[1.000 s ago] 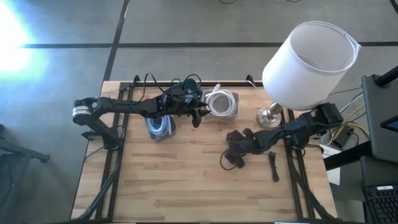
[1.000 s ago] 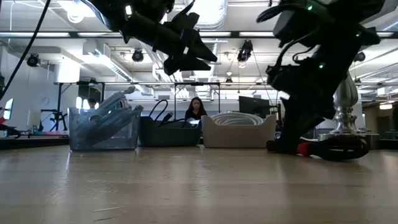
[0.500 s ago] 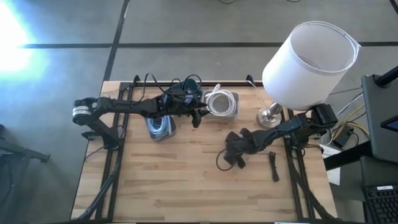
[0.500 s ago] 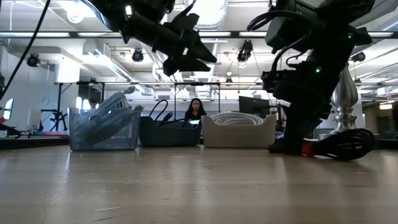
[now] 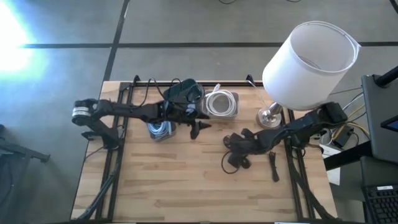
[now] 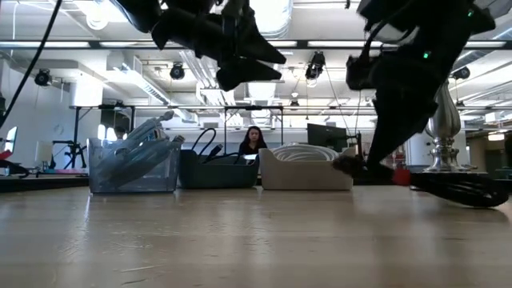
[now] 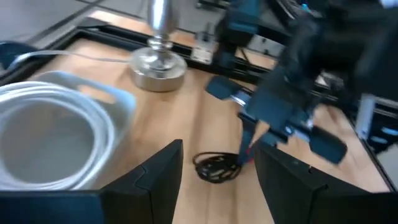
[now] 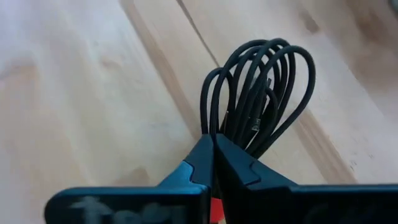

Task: Pick & Place USB Port
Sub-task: Put the left black charger cable into the dark green bin

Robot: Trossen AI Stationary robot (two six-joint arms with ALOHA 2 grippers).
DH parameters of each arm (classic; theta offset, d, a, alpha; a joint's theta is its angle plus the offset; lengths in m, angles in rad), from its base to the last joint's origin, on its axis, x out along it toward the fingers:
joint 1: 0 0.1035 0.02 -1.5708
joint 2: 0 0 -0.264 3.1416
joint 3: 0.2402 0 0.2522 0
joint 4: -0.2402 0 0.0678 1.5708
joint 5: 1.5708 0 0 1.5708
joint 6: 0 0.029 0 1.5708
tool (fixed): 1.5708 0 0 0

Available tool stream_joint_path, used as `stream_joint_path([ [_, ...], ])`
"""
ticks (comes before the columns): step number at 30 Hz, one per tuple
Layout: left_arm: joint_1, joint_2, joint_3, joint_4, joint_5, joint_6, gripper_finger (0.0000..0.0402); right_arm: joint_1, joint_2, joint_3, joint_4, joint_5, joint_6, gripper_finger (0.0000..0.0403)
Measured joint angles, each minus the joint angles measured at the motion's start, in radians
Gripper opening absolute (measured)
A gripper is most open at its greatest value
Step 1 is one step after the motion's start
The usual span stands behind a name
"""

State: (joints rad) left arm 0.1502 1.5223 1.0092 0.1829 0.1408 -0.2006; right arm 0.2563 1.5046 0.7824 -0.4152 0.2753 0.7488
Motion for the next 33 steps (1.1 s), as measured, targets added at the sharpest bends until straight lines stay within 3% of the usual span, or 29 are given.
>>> stream_joint_path([
  [11,-0.156,0.01,0.0,0.003,-0.003,0.024,0.0202,0.079,-0.129,0.0,0.005,0.07,-0.017,0.0008],
  [16,-0.232,0.07,0.0,0.049,-0.003,0.038,0.0202,0.122,-0.185,0.0,0.072,0.094,-0.08,0.0008],
  [24,-0.285,0.197,0.0,0.237,-0.04,0.038,0.0202,0.174,-0.276,0.0,0.284,0.122,-0.247,0.0008],
  [33,-0.284,0.298,0.0,0.443,-0.04,0.011,0.0202,0.178,-0.281,0.0,0.303,0.147,-0.289,0.0008],
])
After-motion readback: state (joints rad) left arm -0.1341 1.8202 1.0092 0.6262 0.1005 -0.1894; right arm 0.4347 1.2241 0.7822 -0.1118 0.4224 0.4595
